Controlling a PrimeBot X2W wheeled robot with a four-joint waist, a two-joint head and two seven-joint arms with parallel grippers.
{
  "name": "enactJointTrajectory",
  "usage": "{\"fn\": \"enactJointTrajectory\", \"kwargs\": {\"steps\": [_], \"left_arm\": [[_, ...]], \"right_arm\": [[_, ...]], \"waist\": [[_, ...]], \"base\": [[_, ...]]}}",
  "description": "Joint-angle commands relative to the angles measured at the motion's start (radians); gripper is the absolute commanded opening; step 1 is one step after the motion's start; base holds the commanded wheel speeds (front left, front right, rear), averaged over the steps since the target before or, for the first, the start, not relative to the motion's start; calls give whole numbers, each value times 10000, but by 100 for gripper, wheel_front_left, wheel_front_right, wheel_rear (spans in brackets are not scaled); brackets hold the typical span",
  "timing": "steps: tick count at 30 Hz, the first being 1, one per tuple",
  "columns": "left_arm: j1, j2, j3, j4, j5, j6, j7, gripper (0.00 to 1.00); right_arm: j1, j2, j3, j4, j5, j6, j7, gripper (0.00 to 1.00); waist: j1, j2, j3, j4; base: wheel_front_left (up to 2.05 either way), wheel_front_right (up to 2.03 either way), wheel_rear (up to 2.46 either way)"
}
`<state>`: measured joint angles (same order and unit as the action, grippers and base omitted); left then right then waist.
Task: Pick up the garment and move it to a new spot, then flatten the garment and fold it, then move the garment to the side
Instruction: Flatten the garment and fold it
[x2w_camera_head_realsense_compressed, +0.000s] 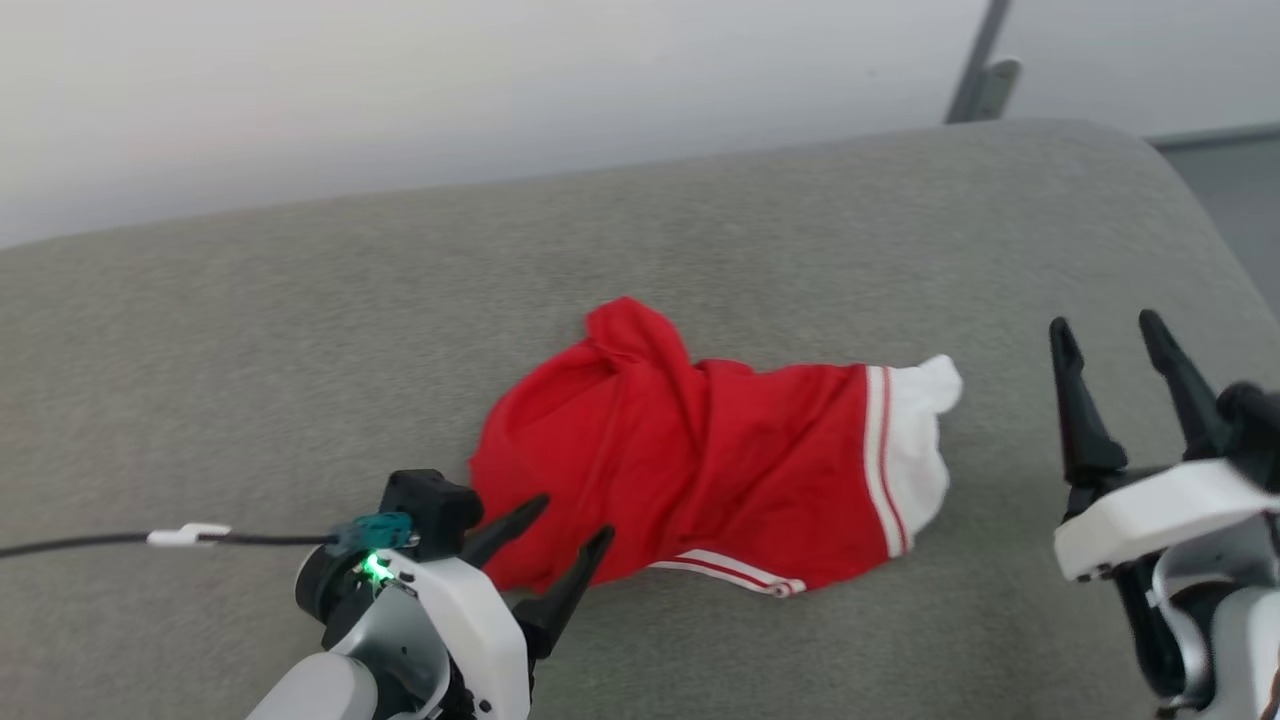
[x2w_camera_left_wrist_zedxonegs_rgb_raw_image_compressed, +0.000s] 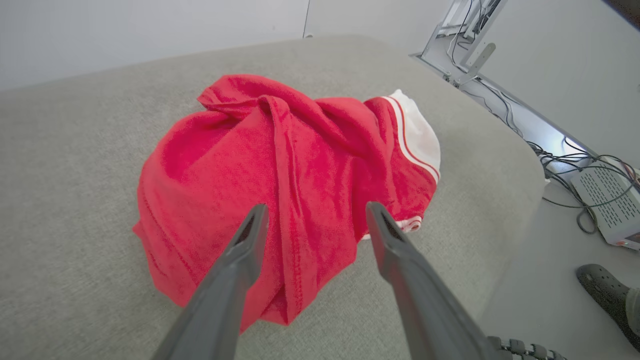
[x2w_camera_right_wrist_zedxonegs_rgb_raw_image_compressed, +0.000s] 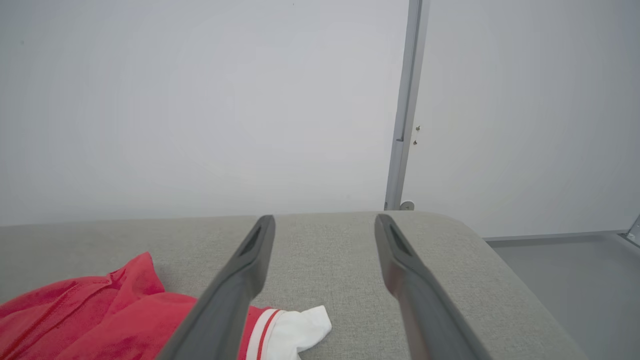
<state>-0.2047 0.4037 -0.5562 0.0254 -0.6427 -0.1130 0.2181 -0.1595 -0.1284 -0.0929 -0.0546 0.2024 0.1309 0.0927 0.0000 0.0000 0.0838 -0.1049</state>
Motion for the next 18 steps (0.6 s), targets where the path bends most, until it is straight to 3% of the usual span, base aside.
{"fn": "enactJointTrajectory", "kwargs": {"steps": [1,5,12,13,14,18], "left_arm": [[-193,-7,-93,115,-115,147,371,100],[-376,51,-277,502,80,547,1114,100],[-749,162,-648,1286,666,857,1726,100],[-796,136,-710,1416,729,877,1795,86],[-914,143,-768,1507,844,895,1798,0],[-1192,86,-775,1676,765,758,1798,0]], "right_arm": [[189,162,41,-2,-169,-3,-532,100],[489,480,213,67,-358,-1,-1234,100],[711,690,458,203,-254,-3,-1697,100],[730,709,480,225,-237,-3,-1759,100],[738,717,492,239,-196,-3,-1799,100],[771,764,525,305,-129,-3,-1927,100]], "waist": [[0,0,96,-409],[0,0,203,-741],[0,0,370,-1017],[0,0,386,-1035],[0,0,403,-1052],[0,0,421,-1087]], "base": [[0,0,0],[0,0,0],[0,0,0],[0,0,0],[0,0,0],[0,0,0]]}}
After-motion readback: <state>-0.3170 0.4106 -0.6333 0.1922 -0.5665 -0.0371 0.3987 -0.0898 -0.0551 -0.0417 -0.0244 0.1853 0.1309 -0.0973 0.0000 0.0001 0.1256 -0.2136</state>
